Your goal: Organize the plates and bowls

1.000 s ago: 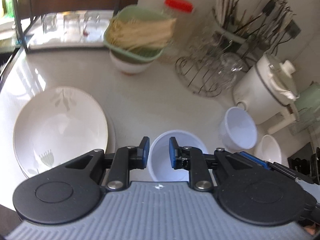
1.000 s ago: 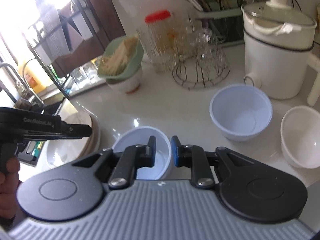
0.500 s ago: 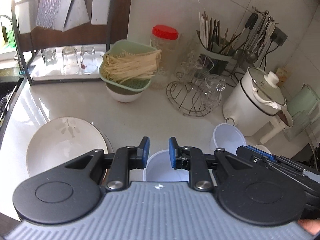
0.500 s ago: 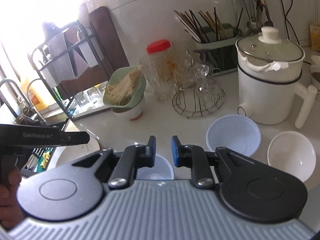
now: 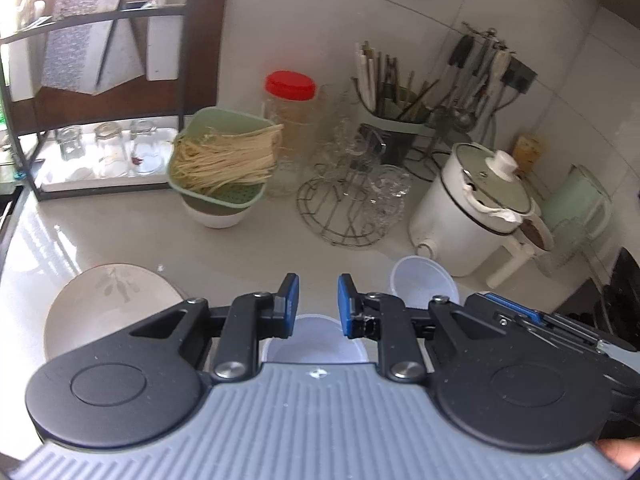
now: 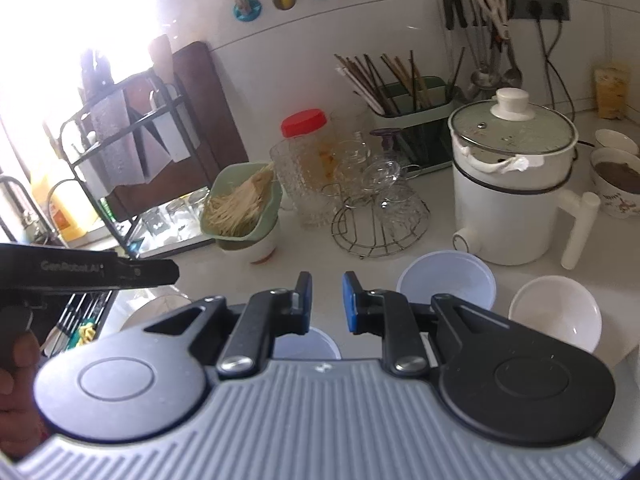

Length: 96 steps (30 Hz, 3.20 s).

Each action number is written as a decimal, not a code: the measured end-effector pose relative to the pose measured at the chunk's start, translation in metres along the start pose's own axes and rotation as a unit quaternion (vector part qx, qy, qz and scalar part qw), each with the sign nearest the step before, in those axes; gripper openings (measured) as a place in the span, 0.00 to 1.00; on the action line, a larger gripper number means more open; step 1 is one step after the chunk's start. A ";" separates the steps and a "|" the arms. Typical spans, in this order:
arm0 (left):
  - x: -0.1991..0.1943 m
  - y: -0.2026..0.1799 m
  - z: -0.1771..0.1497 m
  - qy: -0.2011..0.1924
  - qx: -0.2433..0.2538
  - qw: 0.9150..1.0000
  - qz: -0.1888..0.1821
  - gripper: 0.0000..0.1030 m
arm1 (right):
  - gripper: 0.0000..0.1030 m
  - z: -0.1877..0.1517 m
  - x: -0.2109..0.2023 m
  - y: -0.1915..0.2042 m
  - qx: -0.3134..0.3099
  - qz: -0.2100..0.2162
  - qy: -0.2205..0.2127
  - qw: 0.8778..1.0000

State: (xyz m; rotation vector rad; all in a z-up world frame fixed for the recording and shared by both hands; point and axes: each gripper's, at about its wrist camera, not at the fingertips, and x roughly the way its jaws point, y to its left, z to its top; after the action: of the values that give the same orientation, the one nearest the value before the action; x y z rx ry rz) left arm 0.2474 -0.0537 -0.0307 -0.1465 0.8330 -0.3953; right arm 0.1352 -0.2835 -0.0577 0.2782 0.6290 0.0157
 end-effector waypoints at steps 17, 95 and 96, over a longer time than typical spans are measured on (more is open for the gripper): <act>0.003 0.017 -0.008 0.043 0.049 0.995 -0.074 0.23 | 0.20 -0.032 -0.017 0.023 0.048 -0.074 0.002 0.996; 0.280 -0.083 0.057 0.265 0.074 0.945 -0.176 0.23 | 0.18 -0.024 0.098 -0.114 0.242 -0.138 0.084 0.957; 0.275 -0.082 0.058 0.263 0.070 0.946 -0.177 0.23 | 0.18 -0.022 0.095 -0.111 0.240 -0.137 0.081 0.958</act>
State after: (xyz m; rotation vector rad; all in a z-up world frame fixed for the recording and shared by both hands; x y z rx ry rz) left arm 0.4337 -0.2391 -0.1587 -0.0559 1.3054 -0.8536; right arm 0.1914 -0.3752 -0.1581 0.6626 0.8281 -0.3888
